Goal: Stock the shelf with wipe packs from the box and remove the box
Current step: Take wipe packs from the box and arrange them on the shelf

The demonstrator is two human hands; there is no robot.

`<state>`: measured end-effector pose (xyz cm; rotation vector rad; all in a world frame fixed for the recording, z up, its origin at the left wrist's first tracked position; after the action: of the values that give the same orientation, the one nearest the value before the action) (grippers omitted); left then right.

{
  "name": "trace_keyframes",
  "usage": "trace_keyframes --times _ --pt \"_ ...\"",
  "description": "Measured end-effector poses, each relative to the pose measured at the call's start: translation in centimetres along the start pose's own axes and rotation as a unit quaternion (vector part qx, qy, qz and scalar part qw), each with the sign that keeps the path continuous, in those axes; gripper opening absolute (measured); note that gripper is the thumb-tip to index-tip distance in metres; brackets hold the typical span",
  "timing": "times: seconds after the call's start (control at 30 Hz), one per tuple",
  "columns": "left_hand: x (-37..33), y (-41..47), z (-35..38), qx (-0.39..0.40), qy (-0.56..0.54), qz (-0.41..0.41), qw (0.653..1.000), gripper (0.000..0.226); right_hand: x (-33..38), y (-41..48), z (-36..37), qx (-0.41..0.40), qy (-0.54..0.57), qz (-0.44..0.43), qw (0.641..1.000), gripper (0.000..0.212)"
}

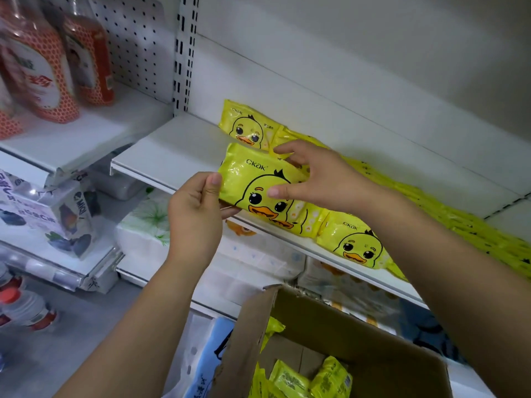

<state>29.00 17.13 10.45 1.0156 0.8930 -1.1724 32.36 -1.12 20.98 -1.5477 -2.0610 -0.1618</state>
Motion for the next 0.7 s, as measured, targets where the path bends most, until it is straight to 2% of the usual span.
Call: trace_keyframes --times 0.17,0.3,0.43,0.57,0.7 --pt "-0.6 0.8 -1.9 -0.015 -0.001 0.003 1.000 0.029 1.4 4.1 -0.3 0.114 -0.002 -0.049 0.992 0.025" --pt "0.0 1.9 -4.2 -0.037 -0.008 -0.027 0.999 0.022 1.8 8.1 -1.6 0.075 -0.032 -0.051 0.995 0.030" --pt "0.5 2.7 -6.8 -0.052 0.176 -0.052 0.982 0.014 1.4 13.0 -3.6 -0.014 -0.046 -0.011 0.999 0.032" --pt "1.5 3.6 -6.9 0.000 0.368 -0.069 0.927 0.039 0.9 18.7 -4.4 -0.091 -0.085 0.003 0.992 0.035" --pt "2.9 4.5 -6.6 0.037 0.460 -0.076 0.884 0.051 -0.8 23.2 -3.5 -0.097 -0.158 0.024 0.982 0.038"
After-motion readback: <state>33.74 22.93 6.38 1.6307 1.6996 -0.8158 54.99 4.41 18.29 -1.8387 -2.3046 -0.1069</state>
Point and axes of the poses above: each hand's wrist, its own y-axis towards the middle knuckle, its own z-axis out of the palm, x = y × z, the point moved 5 cm from there along y, towards the middle knuckle, and after that the axes turned 11 degrees about x, right-handed, at the moved point
